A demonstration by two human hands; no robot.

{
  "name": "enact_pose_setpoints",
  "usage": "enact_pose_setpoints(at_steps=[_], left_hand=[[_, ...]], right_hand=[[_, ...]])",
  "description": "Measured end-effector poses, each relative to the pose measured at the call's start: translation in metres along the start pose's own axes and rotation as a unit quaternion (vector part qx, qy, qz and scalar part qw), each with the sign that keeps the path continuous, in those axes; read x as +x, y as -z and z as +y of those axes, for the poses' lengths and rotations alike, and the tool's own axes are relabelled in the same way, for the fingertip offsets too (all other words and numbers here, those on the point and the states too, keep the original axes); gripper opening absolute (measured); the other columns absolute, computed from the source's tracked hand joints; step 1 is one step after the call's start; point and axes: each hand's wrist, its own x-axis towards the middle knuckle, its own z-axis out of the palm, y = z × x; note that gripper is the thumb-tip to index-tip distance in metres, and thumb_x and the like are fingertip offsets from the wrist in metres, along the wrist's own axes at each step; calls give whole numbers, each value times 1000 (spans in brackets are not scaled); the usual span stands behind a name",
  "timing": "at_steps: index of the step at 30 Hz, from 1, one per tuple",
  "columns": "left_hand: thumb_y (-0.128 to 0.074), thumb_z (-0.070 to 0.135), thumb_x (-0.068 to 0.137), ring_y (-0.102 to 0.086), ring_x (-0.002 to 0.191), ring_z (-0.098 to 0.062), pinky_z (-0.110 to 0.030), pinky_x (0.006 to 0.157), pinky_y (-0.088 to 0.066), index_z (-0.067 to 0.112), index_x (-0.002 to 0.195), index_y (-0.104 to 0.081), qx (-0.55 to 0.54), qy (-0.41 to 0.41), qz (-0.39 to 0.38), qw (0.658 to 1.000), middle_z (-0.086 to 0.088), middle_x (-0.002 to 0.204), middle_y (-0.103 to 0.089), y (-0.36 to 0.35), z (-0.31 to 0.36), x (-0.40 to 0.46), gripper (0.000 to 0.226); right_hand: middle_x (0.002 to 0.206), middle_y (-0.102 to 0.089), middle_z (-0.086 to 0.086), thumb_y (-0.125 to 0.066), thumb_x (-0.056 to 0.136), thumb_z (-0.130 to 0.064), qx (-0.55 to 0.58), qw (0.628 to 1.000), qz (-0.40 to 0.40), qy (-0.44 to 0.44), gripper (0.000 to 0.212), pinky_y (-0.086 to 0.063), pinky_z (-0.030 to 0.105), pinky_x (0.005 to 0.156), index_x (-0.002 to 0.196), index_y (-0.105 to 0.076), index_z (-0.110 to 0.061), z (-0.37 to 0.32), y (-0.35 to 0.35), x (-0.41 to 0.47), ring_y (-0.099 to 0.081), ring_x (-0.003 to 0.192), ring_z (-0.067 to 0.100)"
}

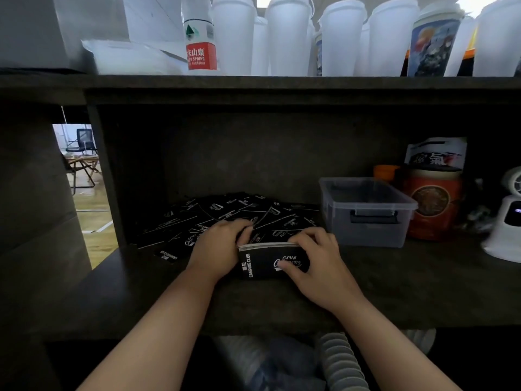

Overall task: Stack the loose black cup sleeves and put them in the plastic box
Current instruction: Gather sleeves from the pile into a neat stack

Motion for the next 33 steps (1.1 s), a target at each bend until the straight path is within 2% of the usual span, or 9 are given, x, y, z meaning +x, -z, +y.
enact_pose_setpoints(at_steps=[5,9,15,19,21,24,27,30,33], left_hand=[[-56,29,96,-64,86,-8,-24,77,-48,24,104,-72,-141,129,100,976,9,94,-71,1,-25,1,18],[-56,24,96,-60,78,3,-8,68,-40,23,94,-71,-191,129,160,960,14,84,-67,6,-22,3,15],[-50,15,98,-57,71,-7,-27,68,-45,22,77,-62,-216,71,26,973,8,72,-63,-3,-16,0,25],[-45,13,101,-53,56,-9,-21,49,-42,13,78,-66,-371,97,-37,923,6,62,-62,-2,-2,-2,31],[-41,19,103,-59,62,-15,-24,51,-47,13,88,-69,-393,119,-39,911,-4,76,-68,0,0,-2,32],[-43,26,101,-63,72,-12,-30,66,-52,26,96,-63,-298,167,29,939,0,89,-67,2,-9,0,21],[-54,36,95,-60,77,-8,-36,76,-53,28,95,-61,-142,161,18,977,8,86,-63,0,-17,1,11],[-64,56,82,-54,86,-3,-25,76,-46,30,95,-61,-115,106,-32,987,15,93,-58,-6,-16,-1,29],[-61,75,68,-39,109,-3,-28,96,-36,37,106,-60,-63,37,-105,992,19,112,-51,-7,-15,-2,54]], right_hand=[[121,-36,-15,-70,84,-44,7,1000,15,12,38,-30,17,92,117,-57,-30,3,-3,-1,-31,115,2],[129,-33,-15,-73,81,-42,16,999,22,21,51,-36,23,101,125,-49,-30,2,-2,-1,-29,119,2],[159,-1,-17,-74,79,-44,33,999,-8,3,98,-21,25,109,150,-8,-35,0,-2,-2,-9,142,5],[150,-29,-14,-73,80,-44,23,1000,-1,5,92,-25,24,108,150,-14,-37,0,-3,0,-16,138,5],[138,-40,-14,-72,80,-46,17,1000,1,4,83,-32,24,105,146,-22,-39,-2,-1,0,-23,130,4],[118,-44,-11,-66,82,-53,-14,999,28,19,59,-43,26,94,135,-42,-38,-5,2,-3,-29,115,5],[106,-45,-7,-64,83,-54,-56,991,125,9,47,-37,21,77,122,-55,-29,-6,4,-7,-32,105,8],[110,-48,2,-68,83,-45,-77,971,204,-100,45,-35,26,76,121,-55,-23,-4,9,-8,-35,107,18],[124,-47,11,-67,86,-42,-24,955,201,-218,51,-32,28,80,128,-51,-20,-2,15,-5,-35,116,28]])
